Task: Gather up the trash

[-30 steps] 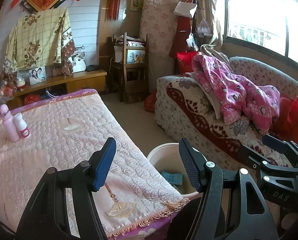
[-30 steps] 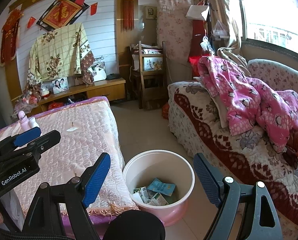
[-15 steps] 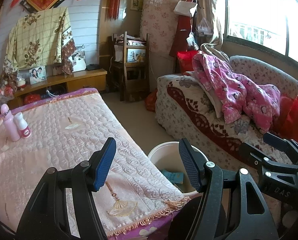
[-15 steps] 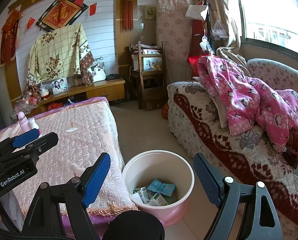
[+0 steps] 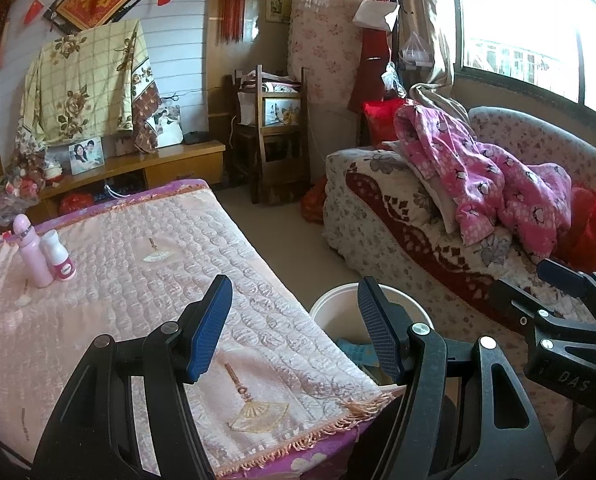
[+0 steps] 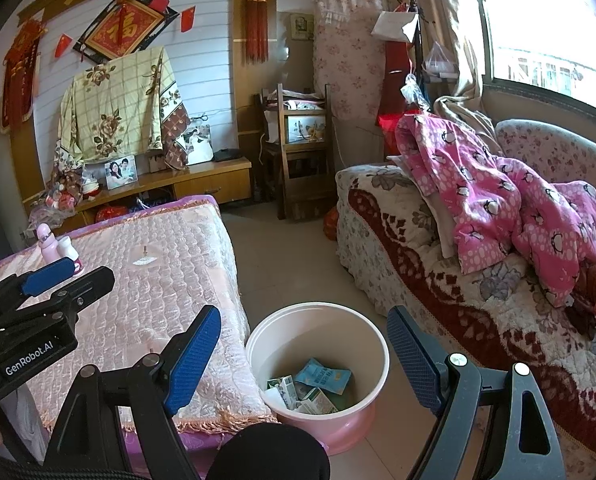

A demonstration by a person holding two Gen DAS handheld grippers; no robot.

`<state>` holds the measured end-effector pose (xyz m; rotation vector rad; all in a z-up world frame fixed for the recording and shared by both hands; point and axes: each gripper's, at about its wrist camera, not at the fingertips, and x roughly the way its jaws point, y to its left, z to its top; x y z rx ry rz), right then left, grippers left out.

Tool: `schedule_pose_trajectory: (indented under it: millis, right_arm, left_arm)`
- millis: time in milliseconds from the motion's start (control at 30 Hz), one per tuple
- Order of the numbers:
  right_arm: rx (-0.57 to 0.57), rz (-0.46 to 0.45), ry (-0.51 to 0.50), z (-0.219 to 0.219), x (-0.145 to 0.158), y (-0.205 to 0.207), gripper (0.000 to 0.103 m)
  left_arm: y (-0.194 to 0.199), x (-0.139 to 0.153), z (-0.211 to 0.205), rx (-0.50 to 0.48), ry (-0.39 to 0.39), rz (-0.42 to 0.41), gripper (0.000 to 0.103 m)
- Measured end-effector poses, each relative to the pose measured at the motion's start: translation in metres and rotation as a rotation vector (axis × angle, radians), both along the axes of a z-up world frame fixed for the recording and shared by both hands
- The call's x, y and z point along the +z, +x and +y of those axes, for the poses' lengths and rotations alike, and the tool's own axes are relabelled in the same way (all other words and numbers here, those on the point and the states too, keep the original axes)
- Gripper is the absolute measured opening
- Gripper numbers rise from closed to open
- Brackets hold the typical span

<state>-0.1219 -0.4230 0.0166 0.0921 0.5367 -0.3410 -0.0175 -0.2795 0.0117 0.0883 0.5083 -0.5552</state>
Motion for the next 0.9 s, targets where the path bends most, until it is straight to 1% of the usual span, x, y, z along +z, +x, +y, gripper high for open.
schedule_pose_trajectory:
  millis: [200,567,900]
  right_arm:
    - [0.002,0.006,0.001,0.001,0.001,0.002,0.083]
    - [0.003,0.01,0.0,0.002,0.002,0.004,0.083]
    - [0.017,0.052,-0.004,0.0,-0.002,0.019,0.083]
  left_arm:
    - [-0.002,-0.001,-0.003,0.001,0.009,-0.006,0.064]
    - [-0.001,-0.003,-0.005,-0.013,0.011,0.009,0.064]
    - [0.009,-0.008,-0.002,-0.017,0.017,0.034,0.064]
